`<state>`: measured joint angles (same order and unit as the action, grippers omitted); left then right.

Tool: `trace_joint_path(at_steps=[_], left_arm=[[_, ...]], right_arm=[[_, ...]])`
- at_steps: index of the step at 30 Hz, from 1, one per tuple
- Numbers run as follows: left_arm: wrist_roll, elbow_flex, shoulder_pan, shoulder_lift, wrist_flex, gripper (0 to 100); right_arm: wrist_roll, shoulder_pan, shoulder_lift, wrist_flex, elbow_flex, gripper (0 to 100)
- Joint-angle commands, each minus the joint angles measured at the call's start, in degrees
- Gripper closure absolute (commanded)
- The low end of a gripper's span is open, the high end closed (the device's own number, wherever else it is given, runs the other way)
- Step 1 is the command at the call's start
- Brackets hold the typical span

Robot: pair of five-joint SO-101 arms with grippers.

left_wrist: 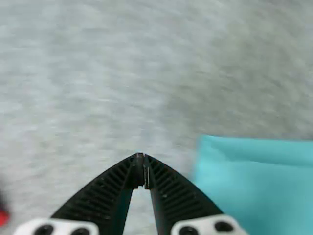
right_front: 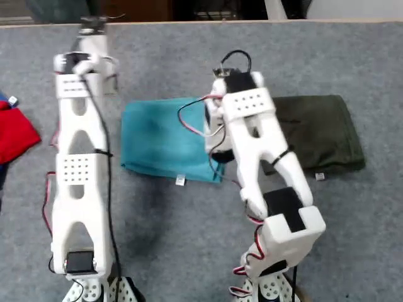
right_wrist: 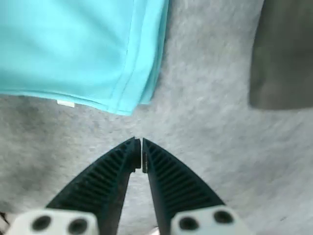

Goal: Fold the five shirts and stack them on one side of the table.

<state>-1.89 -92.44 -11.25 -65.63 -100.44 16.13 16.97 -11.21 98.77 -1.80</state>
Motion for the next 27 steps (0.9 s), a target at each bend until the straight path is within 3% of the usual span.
trace_joint_path(at_steps=[1, 7, 11, 15, 22, 27], left_arm=[[-0.5, 0.2, -5.3, 6.4, -0.5, 97], [-2.0, 8.7, -11.2, 11.0, -0.5, 97], [-4.7, 14.1, -12.7, 12.0, -0.5, 97], [-4.9, 16.7, -13.1, 12.4, -0.5, 97], [-5.0, 16.7, -13.1, 12.6, -0.5, 97], [-5.0, 16.7, -13.1, 12.5, -0.5, 97]], right_arm=[[8.8, 3.3, 0.8, -5.0, 0.8, 94.8], [22.2, 4.9, -9.7, -11.5, -3.2, 59.3], [24.0, 6.4, -17.8, -12.7, -10.1, 49.2], [26.7, 7.6, -27.2, -12.6, -18.3, 54.4], [25.9, 6.1, -40.9, -8.6, -30.0, 72.2], [20.7, 6.0, -43.5, 0.3, -38.8, 86.1]])
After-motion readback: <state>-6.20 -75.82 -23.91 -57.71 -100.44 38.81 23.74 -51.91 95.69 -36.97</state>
